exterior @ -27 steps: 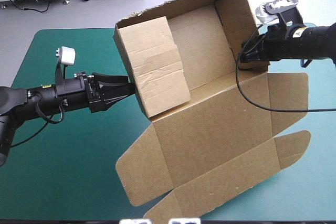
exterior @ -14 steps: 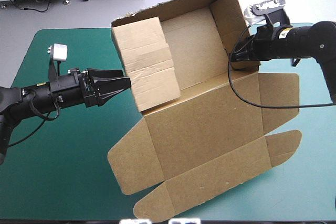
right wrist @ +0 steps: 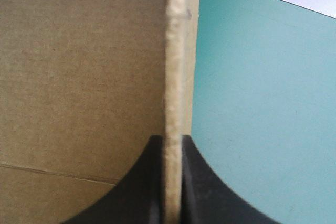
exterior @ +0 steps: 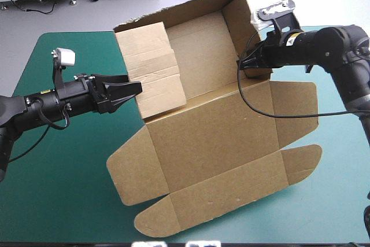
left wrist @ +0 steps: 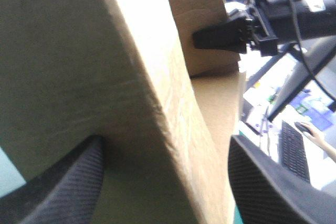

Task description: Fold the box

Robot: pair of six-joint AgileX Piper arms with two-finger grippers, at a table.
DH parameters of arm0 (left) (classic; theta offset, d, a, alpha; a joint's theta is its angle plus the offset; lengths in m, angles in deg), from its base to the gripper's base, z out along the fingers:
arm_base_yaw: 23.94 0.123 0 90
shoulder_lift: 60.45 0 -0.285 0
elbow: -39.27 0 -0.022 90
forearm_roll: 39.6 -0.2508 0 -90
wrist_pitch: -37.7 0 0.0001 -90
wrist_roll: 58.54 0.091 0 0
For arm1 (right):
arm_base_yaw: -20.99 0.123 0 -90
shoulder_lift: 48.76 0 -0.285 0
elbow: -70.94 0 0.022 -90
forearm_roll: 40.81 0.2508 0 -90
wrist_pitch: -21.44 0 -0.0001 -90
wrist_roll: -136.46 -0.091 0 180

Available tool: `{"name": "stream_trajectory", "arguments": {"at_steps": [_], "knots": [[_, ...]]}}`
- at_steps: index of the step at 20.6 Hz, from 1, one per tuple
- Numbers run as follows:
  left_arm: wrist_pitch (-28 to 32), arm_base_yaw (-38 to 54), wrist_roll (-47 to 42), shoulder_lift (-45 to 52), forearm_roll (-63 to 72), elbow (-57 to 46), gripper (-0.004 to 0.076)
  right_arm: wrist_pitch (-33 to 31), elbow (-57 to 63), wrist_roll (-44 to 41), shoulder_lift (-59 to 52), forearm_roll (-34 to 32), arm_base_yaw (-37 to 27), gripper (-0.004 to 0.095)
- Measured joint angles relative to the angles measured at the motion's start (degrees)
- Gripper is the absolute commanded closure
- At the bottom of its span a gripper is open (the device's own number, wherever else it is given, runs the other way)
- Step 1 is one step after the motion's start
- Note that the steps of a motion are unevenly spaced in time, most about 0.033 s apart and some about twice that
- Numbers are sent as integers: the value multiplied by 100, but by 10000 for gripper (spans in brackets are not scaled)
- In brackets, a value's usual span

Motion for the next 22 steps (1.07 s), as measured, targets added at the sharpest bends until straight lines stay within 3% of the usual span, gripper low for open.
{"name": "stream_trajectory", "arguments": {"at_steps": [4,8,15,17,22], "knots": [[740,0,-612,0,-1135,431,237,217,0,-573,214,-531,550,931],[1190,0,-1286,0,-2127,839,266,267,12,-759,282,-561,728,931],[929,-13,-2057,-6,-2773,914,275,420,12,-861,288,-531,730,931],[933,-222,-2256,-17,-2852,914,313,509,12,-916,288,-531,735,931],[1891,-1416,-3421,-83,-4352,914,400,535,12,-1188,288,-948,910,931]]}}
